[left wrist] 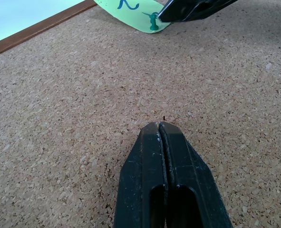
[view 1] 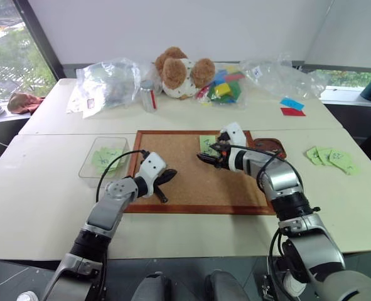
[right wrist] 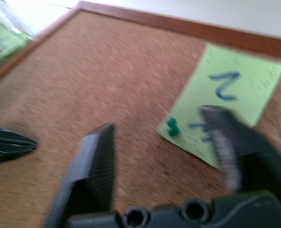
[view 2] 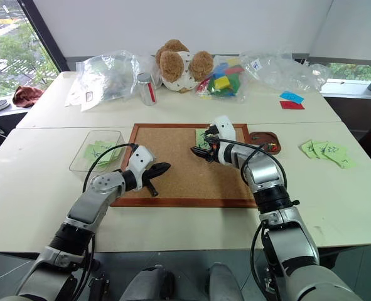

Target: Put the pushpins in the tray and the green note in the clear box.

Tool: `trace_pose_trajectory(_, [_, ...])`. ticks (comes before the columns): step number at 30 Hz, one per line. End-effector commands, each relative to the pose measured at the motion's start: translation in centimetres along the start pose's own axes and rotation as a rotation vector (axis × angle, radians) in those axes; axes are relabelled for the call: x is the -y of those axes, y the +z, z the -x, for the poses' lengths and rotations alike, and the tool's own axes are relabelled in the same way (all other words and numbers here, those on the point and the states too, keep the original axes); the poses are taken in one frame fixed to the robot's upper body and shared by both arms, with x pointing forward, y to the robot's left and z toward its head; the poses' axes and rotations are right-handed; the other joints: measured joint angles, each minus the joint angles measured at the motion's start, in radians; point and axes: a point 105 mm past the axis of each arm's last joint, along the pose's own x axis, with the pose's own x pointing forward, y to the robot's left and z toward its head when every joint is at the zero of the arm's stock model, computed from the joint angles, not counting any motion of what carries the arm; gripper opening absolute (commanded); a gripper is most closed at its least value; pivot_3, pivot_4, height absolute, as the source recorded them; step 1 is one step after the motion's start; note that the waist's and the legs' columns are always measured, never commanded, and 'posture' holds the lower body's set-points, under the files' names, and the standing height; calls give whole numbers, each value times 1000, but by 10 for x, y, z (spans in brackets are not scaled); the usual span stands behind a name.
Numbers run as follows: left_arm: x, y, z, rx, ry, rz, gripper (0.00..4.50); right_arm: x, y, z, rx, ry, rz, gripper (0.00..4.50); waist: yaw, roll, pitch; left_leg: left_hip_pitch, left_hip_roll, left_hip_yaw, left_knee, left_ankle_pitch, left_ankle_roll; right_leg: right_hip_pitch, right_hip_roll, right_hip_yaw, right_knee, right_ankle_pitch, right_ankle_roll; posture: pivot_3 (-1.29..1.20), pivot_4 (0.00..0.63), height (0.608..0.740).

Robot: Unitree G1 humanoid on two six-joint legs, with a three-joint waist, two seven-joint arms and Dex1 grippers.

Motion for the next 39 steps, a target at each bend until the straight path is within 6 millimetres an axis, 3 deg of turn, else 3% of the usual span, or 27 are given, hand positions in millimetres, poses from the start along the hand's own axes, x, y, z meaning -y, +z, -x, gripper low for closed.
trace_pose_trajectory(1, [5, -23, 2, -84, -5, 29, 0, -5, 21, -6, 56, 13, 51, 2569, -1, 0, 0, 0, 0, 0, 0, 0, 0, 0, 0, 0, 0, 0, 0, 0, 150, 740])
trace_pose_trajectory(14, [6, -25, 3, -86, 5, 32, 0, 2, 14, -15, 41, 2, 22, 2569, -2, 0, 0, 0, 0, 0, 0, 0, 0, 0, 0, 0, 0, 0, 0, 0, 150, 740])
trace_pose_trajectory(17, [6, -25, 3, -86, 5, 32, 0, 4, 13, -15, 38, 0, 19, 1724, -2, 0, 0, 0, 0, 0, 0, 0, 0, 0, 0, 0, 0, 0, 0, 0, 150, 740])
trace_pose_trajectory(20, [7, -25, 3, -86, 5, 33, 0, 6, 14, -14, 42, -4, 16, 239, -2, 0, 0, 0, 0, 0, 0, 0, 0, 0, 0, 0, 0, 0, 0, 0, 150, 740])
trace_pose_trajectory(21, [7, -25, 4, -86, 5, 33, 0, 6, 16, -13, 48, -5, 14, 48, -2, 0, 0, 0, 0, 0, 0, 0, 0, 0, 0, 0, 0, 0, 0, 0, 150, 740])
trace_pose_trajectory(39, [10, -28, 3, -90, -6, 55, 0, -1, 68, 27, 150, 2, 90, 48, 0, 0, 0, -1, 0, 0, -2, 0, 0, -2, 0, 0, 0, 0, 0, 0, 150, 740])
